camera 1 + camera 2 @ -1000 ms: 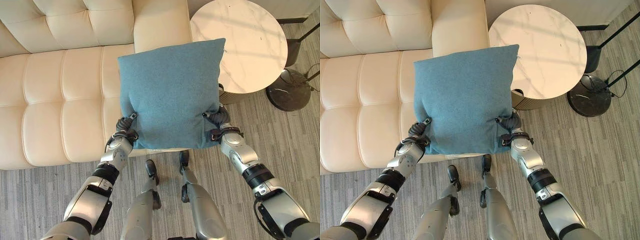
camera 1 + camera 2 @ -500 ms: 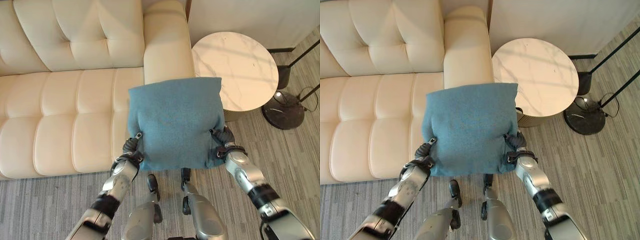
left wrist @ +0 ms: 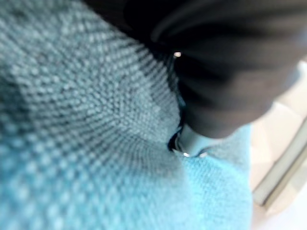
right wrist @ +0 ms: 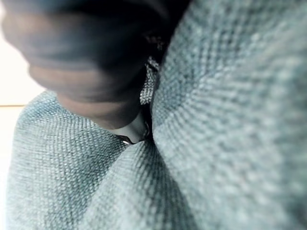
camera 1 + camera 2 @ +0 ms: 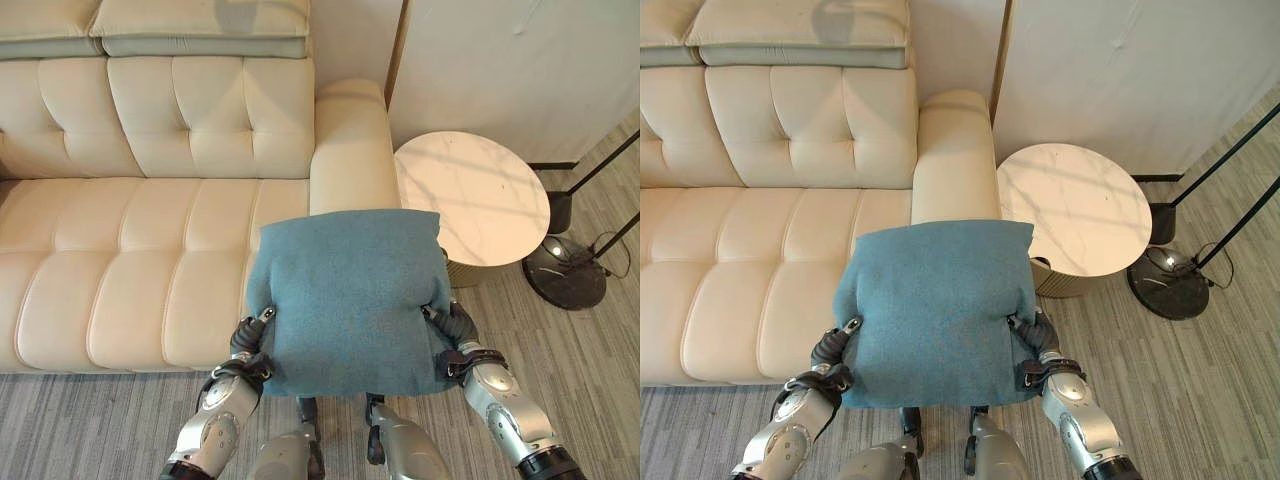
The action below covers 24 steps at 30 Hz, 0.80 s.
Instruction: Pick up all the scattered cushions and arrange them neatly on the sofa.
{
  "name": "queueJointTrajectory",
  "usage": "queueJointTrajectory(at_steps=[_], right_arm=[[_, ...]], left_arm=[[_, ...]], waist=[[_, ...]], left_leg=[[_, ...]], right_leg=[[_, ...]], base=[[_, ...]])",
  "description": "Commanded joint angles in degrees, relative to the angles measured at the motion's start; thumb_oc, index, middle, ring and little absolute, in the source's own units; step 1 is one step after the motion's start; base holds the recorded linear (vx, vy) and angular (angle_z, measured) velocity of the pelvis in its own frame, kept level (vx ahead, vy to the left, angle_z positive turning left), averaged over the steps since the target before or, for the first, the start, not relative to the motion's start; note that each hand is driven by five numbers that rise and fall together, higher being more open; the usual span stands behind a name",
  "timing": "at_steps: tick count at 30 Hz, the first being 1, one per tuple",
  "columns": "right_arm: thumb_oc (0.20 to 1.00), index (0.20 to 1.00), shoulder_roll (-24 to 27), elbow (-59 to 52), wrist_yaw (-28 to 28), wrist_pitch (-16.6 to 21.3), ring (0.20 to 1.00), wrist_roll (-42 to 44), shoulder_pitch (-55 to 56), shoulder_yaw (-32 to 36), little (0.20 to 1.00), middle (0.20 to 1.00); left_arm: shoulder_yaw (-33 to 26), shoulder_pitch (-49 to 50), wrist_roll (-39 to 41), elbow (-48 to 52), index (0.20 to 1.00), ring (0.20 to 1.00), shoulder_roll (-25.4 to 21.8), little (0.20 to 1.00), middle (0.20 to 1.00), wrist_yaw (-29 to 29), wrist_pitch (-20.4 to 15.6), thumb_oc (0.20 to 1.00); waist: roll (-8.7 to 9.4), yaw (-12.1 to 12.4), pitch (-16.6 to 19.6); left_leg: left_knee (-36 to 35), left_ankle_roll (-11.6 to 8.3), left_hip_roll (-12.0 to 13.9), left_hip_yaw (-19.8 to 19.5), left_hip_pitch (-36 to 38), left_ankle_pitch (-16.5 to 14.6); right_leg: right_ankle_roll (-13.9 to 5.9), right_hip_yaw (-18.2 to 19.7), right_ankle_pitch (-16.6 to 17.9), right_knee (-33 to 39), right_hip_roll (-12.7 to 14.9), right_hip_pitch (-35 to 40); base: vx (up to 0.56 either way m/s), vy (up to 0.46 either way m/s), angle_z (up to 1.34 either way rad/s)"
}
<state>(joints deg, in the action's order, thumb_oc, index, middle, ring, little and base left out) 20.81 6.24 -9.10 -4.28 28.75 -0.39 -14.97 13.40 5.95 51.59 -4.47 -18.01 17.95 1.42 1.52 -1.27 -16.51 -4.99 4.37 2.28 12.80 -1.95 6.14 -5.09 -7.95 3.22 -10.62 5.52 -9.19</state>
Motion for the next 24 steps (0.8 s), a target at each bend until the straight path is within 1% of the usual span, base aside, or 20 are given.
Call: queueJointTrajectory(at_steps=[1, 3, 4, 5, 7, 8, 9, 10, 11, 12, 13, 14, 16, 20, 21, 22, 24], right_arm=[[0.200, 0.200, -4.90, -7.75, 4.31, 4.15, 0.200, -1.27, -2.21, -2.33, 0.200, 0.200], [0.200, 0.200, -4.87, -8.51, 4.39, 3.87, 0.200, -1.52, -1.25, -2.23, 0.200, 0.200], [0.200, 0.200, -4.78, -8.82, 4.48, 3.84, 0.200, -1.47, -1.01, -2.26, 0.200, 0.200], [0.200, 0.200, -4.61, -9.45, 4.55, 3.90, 0.200, -0.92, -0.92, -2.32, 0.200, 0.200], [0.200, 0.200, -4.13, -10.59, 5.14, 4.01, 0.200, -0.33, -0.21, -2.66, 0.200, 0.200], [0.200, 0.200, -3.90, -11.23, 5.18, 4.29, 0.200, 0.31, 0.04, -2.84, 0.200, 0.200], [0.200, 0.200, -3.65, -11.83, 5.22, 4.99, 0.200, 1.03, -0.23, -3.08, 0.200, 0.200], [0.200, 0.200, -3.22, -12.42, 5.30, 4.84, 0.200, 1.48, 0.01, -3.11, 0.200, 0.200], [0.200, 0.200, -2.88, -13.16, 5.53, 5.30, 0.200, 2.08, 0.07, -3.28, 0.200, 0.200], [0.200, 0.200, -2.18, -13.55, 5.75, 5.40, 0.200, 2.82, -0.26, -3.48, 0.200, 0.200], [0.200, 0.200, -1.88, -13.67, 5.59, 5.66, 0.200, 2.94, -0.65, -3.45, 0.200, 0.200], [0.200, 0.200, -1.27, -14.15, 5.77, 5.62, 0.200, 2.93, -0.89, -3.20, 0.200, 0.200], [0.200, 0.200, -0.83, -14.10, 5.53, 5.42, 0.200, 2.83, -0.52, -3.08, 0.200, 0.200], [0.200, 0.200, -0.32, -15.08, 5.84, 5.31, 0.200, 3.44, 0.43, -2.70, 0.200, 0.200], [0.200, 0.200, -0.32, -15.08, 5.84, 5.31, 0.200, 3.45, 0.42, -2.70, 0.200, 0.200], [0.200, 0.200, -0.39, -15.47, 5.63, 5.56, 0.200, 3.92, 1.08, -2.35, 0.200, 0.200], [0.200, 0.200, -0.60, -15.88, 5.18, 6.00, 0.200, 4.34, 1.23, -2.18, 0.200, 0.200]], left_arm=[[4.03, -2.35, -2.82, 8.51, 0.200, 0.200, 2.08, 0.200, 0.200, -6.06, -1.92, 0.200], [3.45, -0.82, -3.03, 8.95, 0.200, 0.200, 1.95, 0.200, 0.200, -5.94, -1.59, 0.200], [3.16, -0.36, -2.99, 9.19, 0.200, 0.200, 1.97, 0.200, 0.200, -5.86, -1.60, 0.200], [2.52, -0.17, -3.09, 9.64, 0.200, 0.200, 1.67, 0.200, 0.200, -5.65, -1.66, 0.200], [2.00, 0.70, -3.18, 10.67, 0.200, 0.200, 1.49, 0.200, 0.200, -5.68, -1.52, 0.200], [1.84, 1.04, -3.24, 11.16, 0.200, 0.200, 1.47, 0.200, 0.200, -5.48, -1.62, 0.200], [1.62, 0.91, -3.36, 11.54, 0.200, 0.200, 1.49, 0.200, 0.200, -5.37, -1.70, 0.200], [1.57, 1.31, -3.35, 11.83, 0.200, 0.200, 1.46, 0.200, 0.200, -5.53, -1.65, 0.200], [1.57, 1.28, -3.79, 12.17, 0.200, 0.200, 1.55, 0.200, 0.200, -5.41, -1.62, 0.200], [1.54, 1.22, -3.69, 12.45, 0.200, 0.200, 1.93, 0.200, 0.200, -5.35, -1.88, 0.200], [1.73, 0.62, -4.10, 12.59, 0.200, 0.200, 2.04, 0.200, 0.200, -5.34, -1.91, 0.200], [1.38, 0.40, -4.41, 12.83, 0.200, 0.200, 2.15, 0.200, 0.200, -5.38, -2.04, 0.200], [1.62, 0.47, -4.50, 12.95, 0.200, 0.200, 2.28, 0.200, 0.200, -5.61, -1.89, 0.200], [2.28, 0.70, -4.39, 14.04, 0.200, 0.200, 2.29, 0.200, 0.200, -6.50, -1.74, 0.200], [2.27, 0.70, -4.39, 14.04, 0.200, 0.200, 2.29, 0.200, 0.200, -6.50, -1.73, 0.200], [2.86, 0.72, -3.83, 14.05, 0.200, 0.200, 2.59, 0.200, 0.200, -6.79, -1.73, 0.200], [3.79, 0.28, -3.58, 13.79, 0.200, 0.200, 2.82, 0.200, 0.200, -6.85, -1.57, 0.200]], waist=[[1.23, 1.09, 6.83], [1.83, 1.60, 8.23], [2.11, 1.85, 8.63], [2.23, 2.39, 8.60], [2.40, 2.67, 8.66], [2.50, 2.90, 8.28], [2.37, 3.16, 7.33], [2.26, 3.04, 6.75], [1.97, 2.94, 5.74], [1.37, 2.64, 4.34], [1.32, 2.59, 3.45], [1.63, 2.68, 2.76], [2.40, 2.27, 3.05], [3.08, 1.26, 3.60], [3.06, 1.20, 3.69], [2.78, 0.64, 4.05], [2.30, -0.04, 4.28]], left_leg=[[-0.01, -2.52, -2.80, -2.97, -0.38, -5.14], [-0.01, -2.69, -3.11, -3.52, -0.65, -4.84], [-0.01, -2.78, -3.20, -3.85, -0.95, -4.52], [-0.01, -2.99, -2.97, -4.09, -1.50, -3.84], [-0.01, -3.55, -2.69, -5.23, -2.58, -1.91], [-0.01, -4.23, -2.35, -6.06, -3.41, -0.45], [-0.01, -5.51, -1.83, -7.05, -4.33, 1.71], [-0.01, -6.14, -1.55, -7.94, -4.92, 2.77], [-0.01, -7.21, -1.21, -8.99, -5.58, 4.19], [-0.01, -8.44, -0.68, -10.39, -7.23, 5.25], [-0.01, -8.71, -0.77, -11.14, -7.67, 5.03], [0.17, -7.90, -0.92, -10.49, -6.63, 4.36], [5.11, -6.73, -1.35, -8.80, -6.61, 2.22], [13.52, -5.36, -1.35, -4.13, -5.94, -4.58], [13.59, -5.36, -1.34, -4.18, -6.10, -4.58], [13.32, -5.60, -0.93, -2.94, -3.70, -6.82], [10.57, -6.02, -0.04, -1.35, -1.31, -6.27]], right_leg=[[-2.86, 3.84, -3.77, -2.84, -0.60, 8.48], [-3.09, 5.58, -3.62, -0.84, -1.49, 11.10], [-2.91, 6.21, -4.36, 1.04, -1.94, 12.44], [-2.05, 6.15, -5.96, 2.96, -2.38, 13.09], [-0.06, 7.01, -9.53, 5.34, -4.03, 14.09], [1.17, 7.53, -10.86, 5.76, -5.24, 14.18], [2.44, 7.51, -11.62, 5.89, -6.51, 14.06], [3.06, 6.87, -12.01, 5.40, -7.12, 13.48], [3.66, 5.88, -12.12, 5.07, -8.00, 13.14], [4.09, 3.56, -12.09, 4.76, -8.77, 12.15], [4.20, 2.40, -11.90, 4.20, -8.67, 11.43], [4.28, 1.57, -11.56, 4.04, -8.34, 11.04], [4.02, -0.49, -10.10, 5.05, -7.18, 10.69], [4.37, -3.76, -9.29, 7.03, -5.53, 10.53], [4.39, -3.81, -9.26, 7.04, -5.54, 10.42], [4.13, -5.27, -9.85, 7.63, -5.18, 10.99], [3.95, -7.16, -9.43, 8.68, -4.98, 10.81]], base=[[-0.04, -0.134, 0.16], [-0.06, -0.167, 0.37], [-0.14, -0.208, 0.35], [-0.17, -0.219, 0.26], [-0.21, -0.257, 0.12], [-0.31, -0.351, 0.10], [-0.33, -0.345, 0.20], [-0.37, -0.349, 0.37], [-0.49, -0.365, 0.46], [-0.52, -0.347, 0.57], [-0.50, -0.301, 0.98], [-0.31, -0.177, 1.56], [-0.23, -0.137, 1.07], [-0.15, -0.061, 0.35], [-0.06, -0.011, 0.74], [-0.04, 0.021, 0.66], [-0.08, 0.042, 0.84]])
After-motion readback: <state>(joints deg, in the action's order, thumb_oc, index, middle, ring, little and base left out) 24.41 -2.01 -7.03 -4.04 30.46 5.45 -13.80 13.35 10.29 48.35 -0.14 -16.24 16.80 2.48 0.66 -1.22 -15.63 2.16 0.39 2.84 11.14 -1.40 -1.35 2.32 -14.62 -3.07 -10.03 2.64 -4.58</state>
